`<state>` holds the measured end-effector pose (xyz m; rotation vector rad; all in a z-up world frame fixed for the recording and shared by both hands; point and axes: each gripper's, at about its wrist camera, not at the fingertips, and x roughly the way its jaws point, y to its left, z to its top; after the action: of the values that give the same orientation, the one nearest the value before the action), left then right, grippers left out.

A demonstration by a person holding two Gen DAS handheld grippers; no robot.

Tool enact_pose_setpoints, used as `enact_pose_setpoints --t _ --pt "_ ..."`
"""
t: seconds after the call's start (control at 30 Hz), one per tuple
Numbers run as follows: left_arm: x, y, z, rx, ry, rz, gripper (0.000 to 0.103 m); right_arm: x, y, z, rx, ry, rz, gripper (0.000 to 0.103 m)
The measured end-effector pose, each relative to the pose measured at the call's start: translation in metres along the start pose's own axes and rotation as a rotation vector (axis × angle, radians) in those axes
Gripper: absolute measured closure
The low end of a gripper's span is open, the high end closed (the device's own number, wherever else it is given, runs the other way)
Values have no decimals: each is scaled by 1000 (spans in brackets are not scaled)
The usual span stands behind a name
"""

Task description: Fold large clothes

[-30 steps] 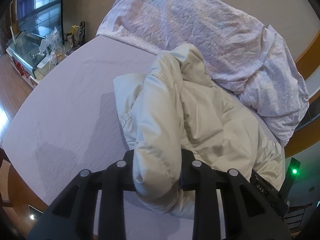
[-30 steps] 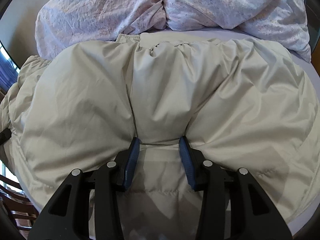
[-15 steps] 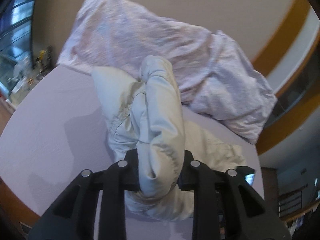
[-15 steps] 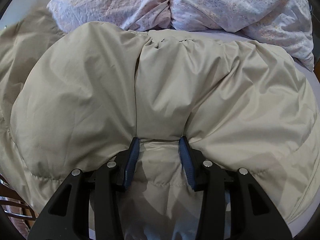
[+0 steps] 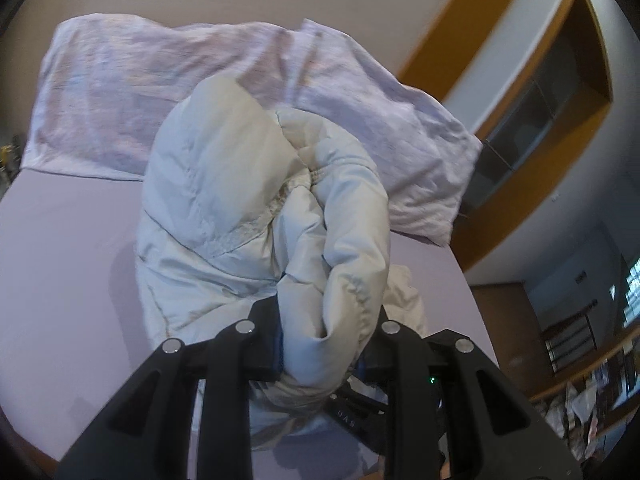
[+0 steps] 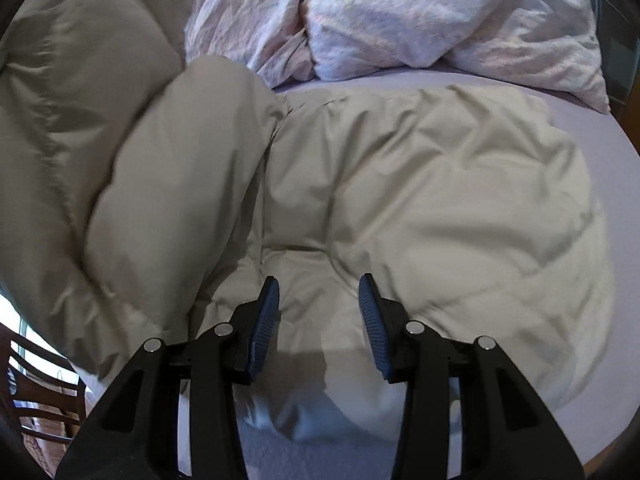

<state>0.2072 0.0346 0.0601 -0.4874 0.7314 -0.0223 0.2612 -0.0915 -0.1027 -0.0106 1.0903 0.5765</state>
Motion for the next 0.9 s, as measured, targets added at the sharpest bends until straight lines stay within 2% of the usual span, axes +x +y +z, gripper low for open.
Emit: enact_pose_setpoints --t 0.17,0.37,0.9 --pt "22 -29 -7 34 42 -48 78 -21 -21 -10 12 -36 -23 59" --pt "51 -68 -19 86 101 -95 78 -41 -48 -22 40 -74 -91 59" --pt "122 -142 -57 166 273 -179 78 -64 -117 -45 181 -82 -167 59"
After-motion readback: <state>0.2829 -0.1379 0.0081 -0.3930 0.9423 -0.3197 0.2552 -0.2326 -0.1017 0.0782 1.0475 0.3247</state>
